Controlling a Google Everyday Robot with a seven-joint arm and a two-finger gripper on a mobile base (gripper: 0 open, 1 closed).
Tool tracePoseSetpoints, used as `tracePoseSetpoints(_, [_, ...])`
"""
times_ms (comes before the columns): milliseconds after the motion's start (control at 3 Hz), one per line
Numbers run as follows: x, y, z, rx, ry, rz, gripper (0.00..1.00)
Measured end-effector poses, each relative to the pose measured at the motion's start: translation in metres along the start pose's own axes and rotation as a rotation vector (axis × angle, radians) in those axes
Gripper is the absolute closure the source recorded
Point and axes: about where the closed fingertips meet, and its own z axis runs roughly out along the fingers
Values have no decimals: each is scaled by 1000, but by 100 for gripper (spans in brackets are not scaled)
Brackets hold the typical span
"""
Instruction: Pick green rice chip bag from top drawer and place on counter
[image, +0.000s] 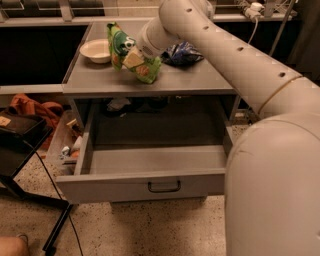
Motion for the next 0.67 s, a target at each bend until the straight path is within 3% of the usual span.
tracePoseSetpoints(333, [-3, 2, 14, -25, 11, -11, 12])
tracePoseSetpoints(667, [-4, 4, 24, -54, 41, -29, 0])
